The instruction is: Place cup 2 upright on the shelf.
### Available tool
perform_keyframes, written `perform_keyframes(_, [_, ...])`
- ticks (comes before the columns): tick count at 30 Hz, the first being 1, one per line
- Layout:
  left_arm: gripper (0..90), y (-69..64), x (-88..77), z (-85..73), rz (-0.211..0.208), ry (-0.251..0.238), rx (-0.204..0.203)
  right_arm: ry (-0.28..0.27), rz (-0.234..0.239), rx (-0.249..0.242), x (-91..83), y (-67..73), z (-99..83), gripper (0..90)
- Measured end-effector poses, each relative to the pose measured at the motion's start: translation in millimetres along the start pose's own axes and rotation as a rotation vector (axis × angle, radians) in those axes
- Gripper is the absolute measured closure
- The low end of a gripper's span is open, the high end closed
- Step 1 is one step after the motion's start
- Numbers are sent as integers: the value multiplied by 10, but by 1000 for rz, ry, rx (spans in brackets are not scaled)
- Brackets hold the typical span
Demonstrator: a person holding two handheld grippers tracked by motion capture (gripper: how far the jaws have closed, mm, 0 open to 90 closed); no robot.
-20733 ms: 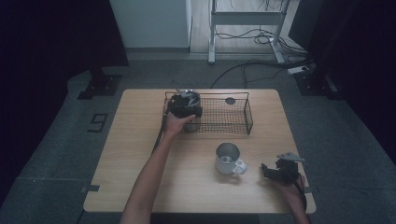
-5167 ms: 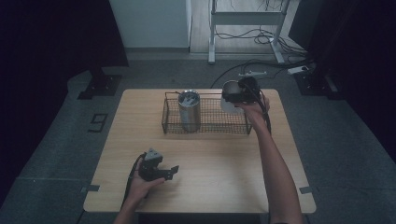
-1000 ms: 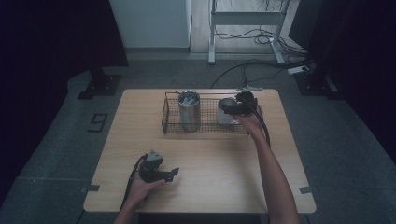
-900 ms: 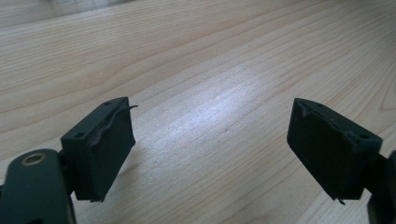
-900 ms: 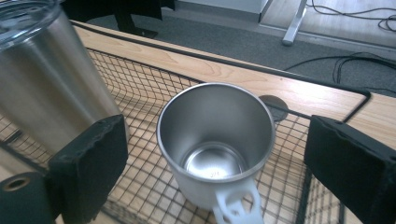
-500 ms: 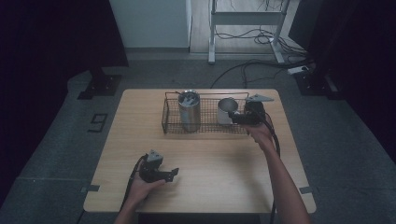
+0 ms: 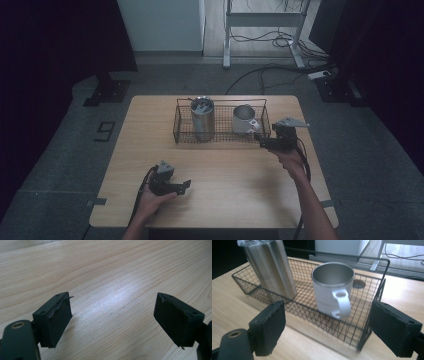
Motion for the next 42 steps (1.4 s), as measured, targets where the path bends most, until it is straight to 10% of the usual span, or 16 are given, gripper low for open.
perform_keyframes(27, [148,-10,44,-30,9,23,7,102,6,34,-60,65,-974,150])
perform_keyframes(42, [148,5,74,-52,18,35,1,108,16,43,74,148,-1119,143])
Point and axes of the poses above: each handheld gripper's, and its own axes: x roughly forward along the jaws, z roughly out of its top, y roughly to its left, the point moved 6 cm from there along x, roughly forward along the jaws, and after that the axes turned 11 degrees about y, right-handed, at the moved point
